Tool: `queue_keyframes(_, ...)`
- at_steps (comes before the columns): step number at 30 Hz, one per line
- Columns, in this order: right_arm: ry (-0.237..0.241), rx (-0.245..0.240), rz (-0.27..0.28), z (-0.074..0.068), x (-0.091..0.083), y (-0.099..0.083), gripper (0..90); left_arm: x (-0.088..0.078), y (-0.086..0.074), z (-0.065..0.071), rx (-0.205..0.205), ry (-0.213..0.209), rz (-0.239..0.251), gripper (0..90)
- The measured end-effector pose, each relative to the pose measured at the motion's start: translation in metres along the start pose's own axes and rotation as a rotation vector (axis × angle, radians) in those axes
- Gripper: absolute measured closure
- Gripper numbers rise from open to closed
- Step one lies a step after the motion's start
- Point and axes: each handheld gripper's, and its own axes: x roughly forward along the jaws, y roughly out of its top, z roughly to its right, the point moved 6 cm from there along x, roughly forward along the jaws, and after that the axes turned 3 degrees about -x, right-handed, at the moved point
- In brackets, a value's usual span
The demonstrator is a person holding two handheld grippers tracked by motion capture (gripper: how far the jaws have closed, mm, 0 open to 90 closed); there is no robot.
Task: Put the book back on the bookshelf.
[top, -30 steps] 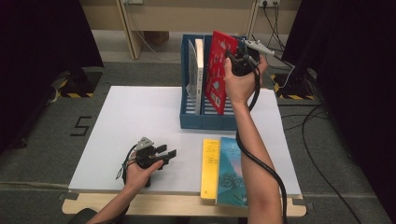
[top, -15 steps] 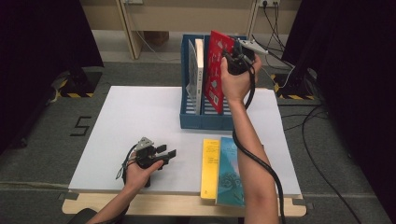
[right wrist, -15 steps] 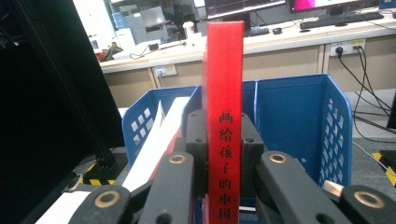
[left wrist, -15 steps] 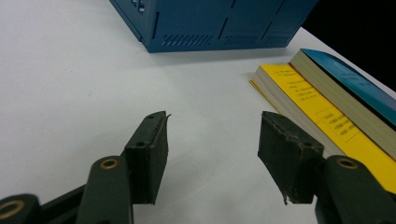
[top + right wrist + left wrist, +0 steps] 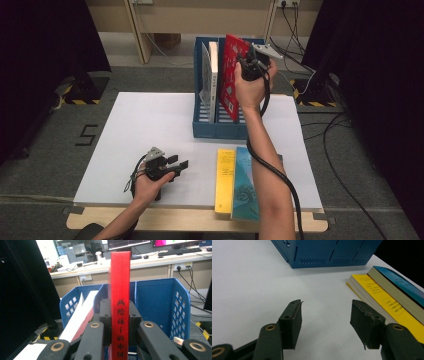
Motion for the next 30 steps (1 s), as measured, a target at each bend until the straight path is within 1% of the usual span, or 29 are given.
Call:
queue_keyframes(5,-0.001,-0.012,0.0,-0.001,0.004,-0.003,80.5,0.0,0.0,0.0,0.0,-0.001,0.001,41.7)
queue_keyframes(10,0.001,-0.011,0.0,-0.002,0.008,-0.007,80.5,0.0,0.0,0.0,-0.005,-0.003,0.003,41.7)
queue_keyframes(21,-0.012,-0.029,0.007,-0.002,0.014,-0.012,80.5,-0.001,0.0,-0.001,-0.007,-0.005,0.004,41.7)
queue_keyframes(23,-0.017,-0.038,0.017,-0.002,0.015,-0.011,80.5,-0.001,0.0,-0.001,-0.007,-0.004,0.004,41.7)
queue_keyframes(27,-0.018,-0.038,0.027,-0.002,0.016,-0.012,80.6,-0.001,0.0,-0.001,-0.007,-0.005,0.005,41.7)
queue_keyframes(30,-0.022,-0.051,0.038,-0.003,0.016,-0.013,80.5,-0.001,0.0,-0.001,-0.008,-0.005,0.004,41.7)
